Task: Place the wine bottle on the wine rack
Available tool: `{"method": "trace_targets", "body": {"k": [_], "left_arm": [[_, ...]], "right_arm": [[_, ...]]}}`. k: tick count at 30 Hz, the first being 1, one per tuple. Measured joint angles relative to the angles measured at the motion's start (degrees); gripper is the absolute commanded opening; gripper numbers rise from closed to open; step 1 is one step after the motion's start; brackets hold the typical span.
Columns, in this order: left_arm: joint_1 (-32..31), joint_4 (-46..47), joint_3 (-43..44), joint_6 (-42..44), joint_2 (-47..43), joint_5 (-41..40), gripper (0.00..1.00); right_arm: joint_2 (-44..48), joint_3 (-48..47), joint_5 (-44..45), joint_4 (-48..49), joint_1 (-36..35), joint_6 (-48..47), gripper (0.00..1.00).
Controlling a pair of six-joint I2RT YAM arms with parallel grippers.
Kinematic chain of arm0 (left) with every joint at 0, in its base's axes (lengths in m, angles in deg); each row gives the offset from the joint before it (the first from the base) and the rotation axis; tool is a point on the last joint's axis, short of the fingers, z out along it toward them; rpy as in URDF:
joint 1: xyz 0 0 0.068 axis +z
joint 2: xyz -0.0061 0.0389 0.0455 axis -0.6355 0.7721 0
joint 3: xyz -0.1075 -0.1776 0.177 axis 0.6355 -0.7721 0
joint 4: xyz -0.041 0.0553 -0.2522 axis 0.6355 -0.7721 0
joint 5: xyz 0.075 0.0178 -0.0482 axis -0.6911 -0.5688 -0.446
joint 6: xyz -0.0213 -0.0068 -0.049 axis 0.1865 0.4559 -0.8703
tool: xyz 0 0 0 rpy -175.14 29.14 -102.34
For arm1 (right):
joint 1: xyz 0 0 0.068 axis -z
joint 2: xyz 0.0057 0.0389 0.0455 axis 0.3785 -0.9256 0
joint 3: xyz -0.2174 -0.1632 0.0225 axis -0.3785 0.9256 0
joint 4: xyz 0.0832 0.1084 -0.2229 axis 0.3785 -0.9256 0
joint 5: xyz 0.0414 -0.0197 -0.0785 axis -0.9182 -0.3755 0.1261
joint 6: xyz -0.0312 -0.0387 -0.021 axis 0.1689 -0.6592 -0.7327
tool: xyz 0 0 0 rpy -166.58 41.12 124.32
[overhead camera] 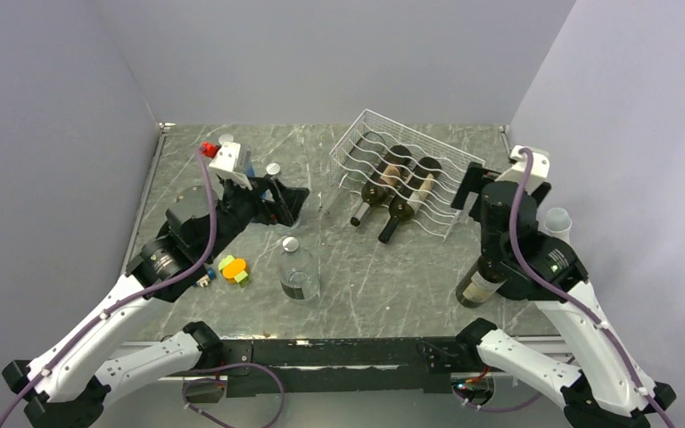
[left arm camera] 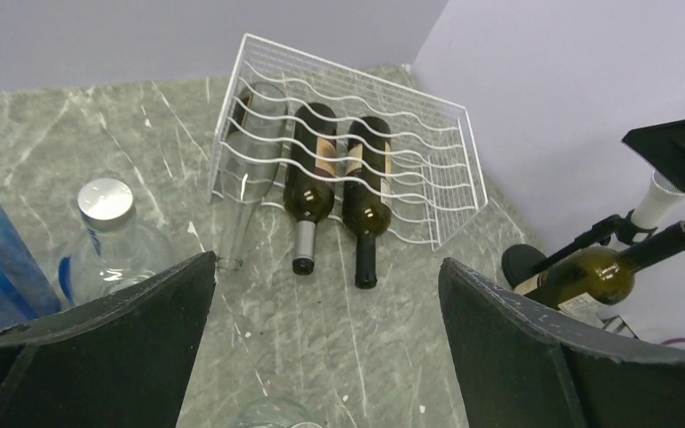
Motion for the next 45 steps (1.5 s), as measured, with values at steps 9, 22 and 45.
{"method": "trace_targets", "body": {"k": [9,22,45], "left_arm": [[0.00,1.27,-1.95,-2.78,-0.46,1.62,0.99],[0.00,2.86,-3.93,-4.90,0.00,1.62,0.99],[0.00,2.47,-1.27,-9.68,5.16,-4.92,0.99]], "right_arm": [[4.50,1.46,13.25,-12.66,1.51,7.52,0.91],[9.57,7.89,14.23,-25.40,1.77,21.84,0.74],[10.78,11.26,4.90,-25.00,1.79,16.72,0.00]]}}
